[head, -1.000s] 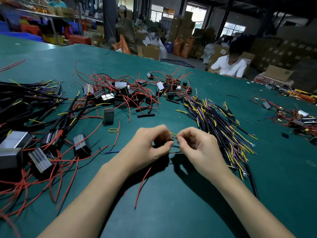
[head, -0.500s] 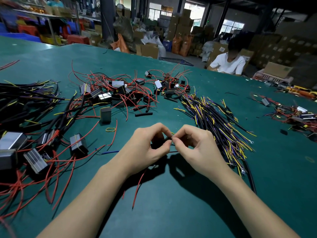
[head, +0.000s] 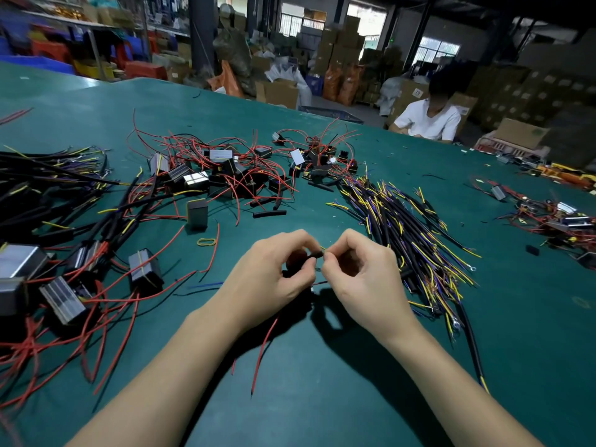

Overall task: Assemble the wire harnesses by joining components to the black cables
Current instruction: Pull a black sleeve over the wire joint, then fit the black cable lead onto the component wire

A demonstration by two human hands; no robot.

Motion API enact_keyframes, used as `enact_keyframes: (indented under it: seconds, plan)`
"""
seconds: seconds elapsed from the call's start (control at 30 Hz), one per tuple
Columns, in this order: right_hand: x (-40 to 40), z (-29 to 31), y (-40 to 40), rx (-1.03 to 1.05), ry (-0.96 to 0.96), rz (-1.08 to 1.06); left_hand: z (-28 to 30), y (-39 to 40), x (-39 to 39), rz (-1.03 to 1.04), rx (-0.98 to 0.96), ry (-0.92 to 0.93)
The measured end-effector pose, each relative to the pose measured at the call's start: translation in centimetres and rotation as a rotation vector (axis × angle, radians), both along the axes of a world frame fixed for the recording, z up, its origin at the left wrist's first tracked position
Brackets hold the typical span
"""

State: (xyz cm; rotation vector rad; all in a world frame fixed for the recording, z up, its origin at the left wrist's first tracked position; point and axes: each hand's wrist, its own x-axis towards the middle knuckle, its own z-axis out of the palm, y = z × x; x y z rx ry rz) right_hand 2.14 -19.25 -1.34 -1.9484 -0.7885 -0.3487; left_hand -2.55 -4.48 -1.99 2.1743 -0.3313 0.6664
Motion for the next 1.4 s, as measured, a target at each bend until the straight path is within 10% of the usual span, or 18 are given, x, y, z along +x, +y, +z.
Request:
enact_keyframes:
  seconds: [0.8,1.4]
  plan:
    - [-0.1,-0.4,-0.1,-0.114,-0.192,0.024,0.1,-0.6,1.0,-0.005,-0.319,0.37]
    - [-0.4,-0.9,0.2,-0.131,-0.186,0.024,-0.2,0.1,0.5,-0.051,-0.289,0.312]
